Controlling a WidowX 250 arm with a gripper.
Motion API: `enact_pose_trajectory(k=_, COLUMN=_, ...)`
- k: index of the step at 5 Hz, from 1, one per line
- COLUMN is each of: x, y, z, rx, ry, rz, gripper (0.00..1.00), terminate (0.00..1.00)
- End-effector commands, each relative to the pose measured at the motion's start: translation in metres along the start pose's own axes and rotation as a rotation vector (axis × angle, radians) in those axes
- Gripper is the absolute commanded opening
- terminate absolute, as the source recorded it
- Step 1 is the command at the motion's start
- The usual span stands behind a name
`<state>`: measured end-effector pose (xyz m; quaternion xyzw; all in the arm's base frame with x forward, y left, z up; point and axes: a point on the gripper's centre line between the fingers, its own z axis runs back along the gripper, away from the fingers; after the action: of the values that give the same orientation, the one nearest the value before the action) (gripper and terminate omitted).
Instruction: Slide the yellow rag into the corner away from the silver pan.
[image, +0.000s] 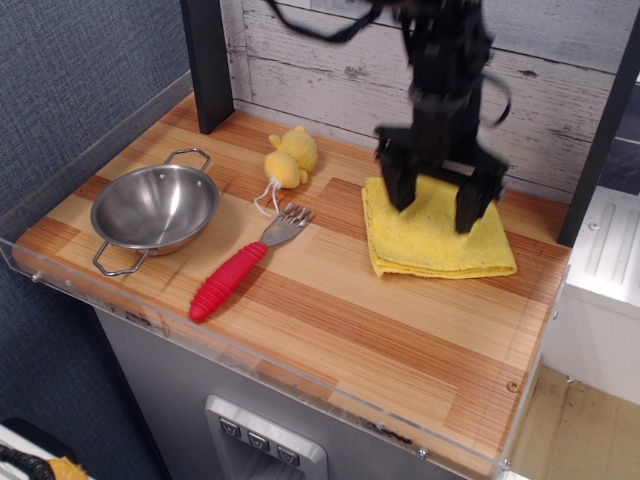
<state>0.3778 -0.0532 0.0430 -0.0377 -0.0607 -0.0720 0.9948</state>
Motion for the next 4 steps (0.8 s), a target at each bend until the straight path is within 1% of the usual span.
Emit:
enact_pose_trajectory(k=1, x=0.018, y=0.007, z=0.088, rx=0.003, ry=-0.101, rz=0.059, gripper=1.00, terminate=0.00)
enact_pose_trajectory(k=2, x=0.011, y=0.006, z=0.120, rx=0.042, ry=-0.132, rz=0.065, gripper=1.00, terminate=0.00)
enact_pose_trajectory(k=3, x=0.000, y=0.009, z=0.146, rx=0.059, ry=-0.170, rz=0.096, gripper=1.00, terminate=0.00)
enact_pose_trajectory(k=4, x=0.000, y=0.009, z=0.146, rx=0.059, ry=-0.170, rz=0.096, gripper=1.00, terminate=0.00)
